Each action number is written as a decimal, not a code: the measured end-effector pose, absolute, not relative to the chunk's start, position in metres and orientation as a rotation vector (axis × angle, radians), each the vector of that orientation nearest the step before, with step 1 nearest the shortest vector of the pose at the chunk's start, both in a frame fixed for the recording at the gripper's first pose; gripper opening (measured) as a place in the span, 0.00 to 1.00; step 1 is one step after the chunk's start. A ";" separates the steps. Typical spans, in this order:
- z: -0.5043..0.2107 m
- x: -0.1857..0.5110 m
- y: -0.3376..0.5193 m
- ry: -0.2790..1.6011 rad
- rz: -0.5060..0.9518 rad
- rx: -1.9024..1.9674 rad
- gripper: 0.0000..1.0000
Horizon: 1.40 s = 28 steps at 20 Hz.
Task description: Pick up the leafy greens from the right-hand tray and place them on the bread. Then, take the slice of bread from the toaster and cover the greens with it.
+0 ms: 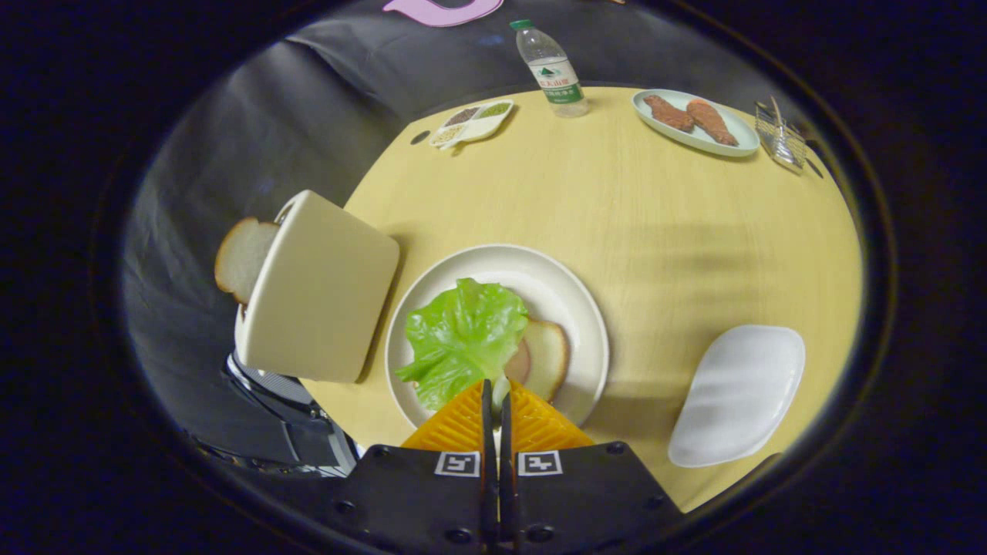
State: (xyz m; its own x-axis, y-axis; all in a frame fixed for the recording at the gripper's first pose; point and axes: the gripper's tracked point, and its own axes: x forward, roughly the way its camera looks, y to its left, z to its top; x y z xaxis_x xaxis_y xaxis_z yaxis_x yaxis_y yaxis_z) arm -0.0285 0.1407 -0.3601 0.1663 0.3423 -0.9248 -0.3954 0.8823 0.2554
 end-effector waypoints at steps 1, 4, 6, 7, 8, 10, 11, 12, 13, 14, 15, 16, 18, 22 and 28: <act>-0.364 -0.025 0.136 1.301 0.512 -0.066 0.04; -0.375 -0.017 0.124 1.296 0.459 -0.116 0.05; -0.376 -0.016 0.121 1.289 0.438 -0.130 0.07; -0.376 -0.018 0.123 1.284 0.437 -0.131 0.08; -0.376 -0.018 0.123 1.278 0.433 -0.139 0.09; -0.373 -0.020 0.123 1.273 0.426 -0.147 0.15; -0.374 -0.018 0.123 1.269 0.423 -0.152 0.19; -0.370 -0.022 0.124 1.274 0.430 -0.142 0.25; -0.363 -0.023 0.124 1.269 0.430 -0.135 0.37; -0.362 -0.023 0.126 1.261 0.430 -0.131 0.49; -0.357 -0.023 0.124 1.259 0.424 -0.125 0.62; -0.350 -0.026 0.124 1.258 0.417 -0.111 0.74; -0.338 -0.025 0.121 1.250 0.386 -0.088 0.98; -0.308 -0.023 0.121 1.226 0.330 -0.070 1.00; -0.289 -0.044 0.157 1.235 0.335 -0.165 1.00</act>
